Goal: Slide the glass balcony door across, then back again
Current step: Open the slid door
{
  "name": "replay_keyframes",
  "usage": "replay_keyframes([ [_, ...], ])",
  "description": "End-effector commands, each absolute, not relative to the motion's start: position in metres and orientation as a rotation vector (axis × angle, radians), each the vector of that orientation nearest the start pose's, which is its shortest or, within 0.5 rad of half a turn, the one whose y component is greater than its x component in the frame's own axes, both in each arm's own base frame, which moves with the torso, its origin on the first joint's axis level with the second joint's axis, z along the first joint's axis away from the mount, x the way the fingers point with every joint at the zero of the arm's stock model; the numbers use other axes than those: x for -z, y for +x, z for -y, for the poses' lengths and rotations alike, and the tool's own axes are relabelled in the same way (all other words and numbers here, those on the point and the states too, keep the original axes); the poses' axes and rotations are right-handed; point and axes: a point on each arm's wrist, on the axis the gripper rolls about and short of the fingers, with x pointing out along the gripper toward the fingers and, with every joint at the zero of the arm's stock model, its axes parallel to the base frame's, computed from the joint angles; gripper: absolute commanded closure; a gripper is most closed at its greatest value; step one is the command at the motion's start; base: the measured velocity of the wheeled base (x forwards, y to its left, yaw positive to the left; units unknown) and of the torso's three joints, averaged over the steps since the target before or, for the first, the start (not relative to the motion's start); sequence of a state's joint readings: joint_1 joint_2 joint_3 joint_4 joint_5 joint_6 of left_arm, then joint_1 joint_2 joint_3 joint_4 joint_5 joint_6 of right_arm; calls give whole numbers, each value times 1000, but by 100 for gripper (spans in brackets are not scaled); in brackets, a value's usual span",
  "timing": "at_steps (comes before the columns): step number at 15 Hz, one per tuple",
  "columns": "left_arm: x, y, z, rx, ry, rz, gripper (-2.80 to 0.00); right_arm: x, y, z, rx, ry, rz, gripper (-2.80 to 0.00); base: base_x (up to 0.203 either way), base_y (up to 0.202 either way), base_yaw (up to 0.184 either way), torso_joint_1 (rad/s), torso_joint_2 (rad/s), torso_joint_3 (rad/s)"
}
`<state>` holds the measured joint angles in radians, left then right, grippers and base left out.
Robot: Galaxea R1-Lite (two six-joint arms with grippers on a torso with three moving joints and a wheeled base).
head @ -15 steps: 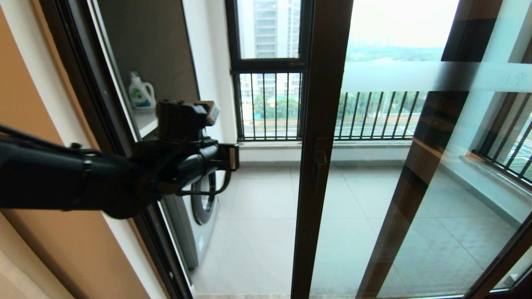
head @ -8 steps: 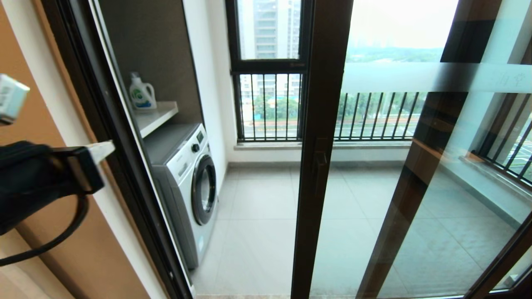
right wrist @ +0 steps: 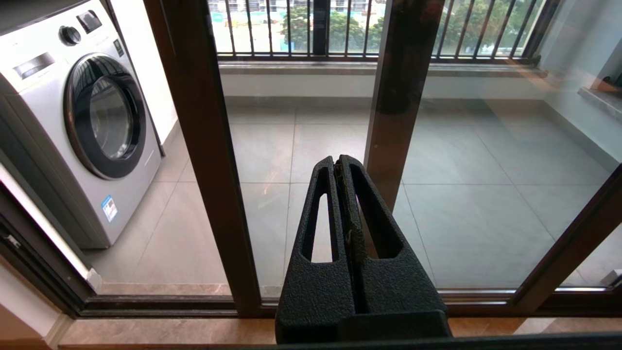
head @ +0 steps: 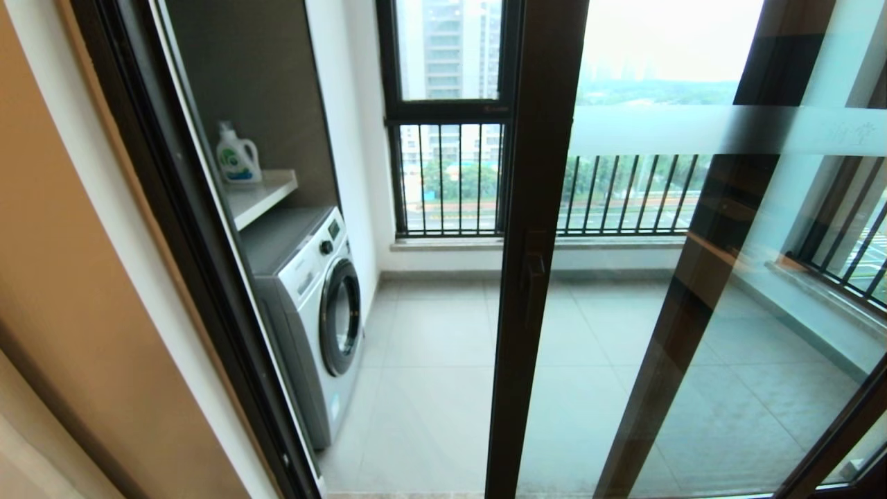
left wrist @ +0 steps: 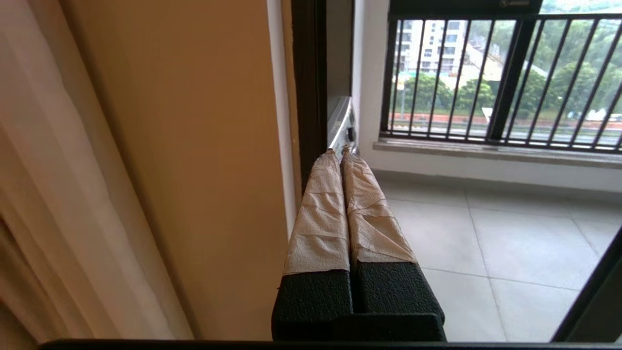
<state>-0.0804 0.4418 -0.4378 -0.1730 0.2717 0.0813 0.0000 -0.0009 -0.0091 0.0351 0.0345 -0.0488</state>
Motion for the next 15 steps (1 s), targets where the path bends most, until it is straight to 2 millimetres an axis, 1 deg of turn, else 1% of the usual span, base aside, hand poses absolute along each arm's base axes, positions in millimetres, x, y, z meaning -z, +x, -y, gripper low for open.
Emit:
replay_keyframes([
  [1, -179, -34, -7, -229, 93, 279, 0, -74, -24, -1, -35, -49, -25, 0, 0, 0, 0, 0, 0, 0],
  [2, -161, -41, -6, -228, 130, 305, 0, -74, -24, -1, -35, -49, -25, 0, 0, 0, 0, 0, 0, 0],
  [3, -140, -40, -6, -228, 169, 308, 0, -74, -24, -1, -35, -49, -25, 0, 0, 0, 0, 0, 0, 0],
  [4, -119, -34, -5, -220, 200, 298, 0, -74, -24, -1, -36, -50, -25, 0, 0, 0, 0, 0, 0, 0],
  [5, -105, -28, -4, -190, 218, 255, 0, -74, -24, -1, -36, -49, -25, 0, 0, 0, 0, 0, 0, 0],
  [7, -88, -23, -1, -46, 214, 122, 0, -74, -24, -1, -36, -50, -25, 0, 0, 0, 0, 0, 0, 0],
  [8, -81, -23, 0, -12, 201, 57, 0, -74, -24, -1, -35, -49, -25, 0, 0, 0, 0, 0, 0, 0],
  [10, -74, -23, 1, 58, 187, -14, 0, -74, -24, -1, -36, -49, -25, 0, 0, 0, 0, 0, 0, 0],
  [12, -75, -23, 1, 53, 100, -16, 0, -74, -24, -1, -36, -49, -25, 0, 0, 0, 0, 0, 0, 0],
  [15, -75, -23, 1, 50, 90, -12, 0, -74, -24, -1, -36, -50, -25, 0, 0, 0, 0, 0, 0, 0],
])
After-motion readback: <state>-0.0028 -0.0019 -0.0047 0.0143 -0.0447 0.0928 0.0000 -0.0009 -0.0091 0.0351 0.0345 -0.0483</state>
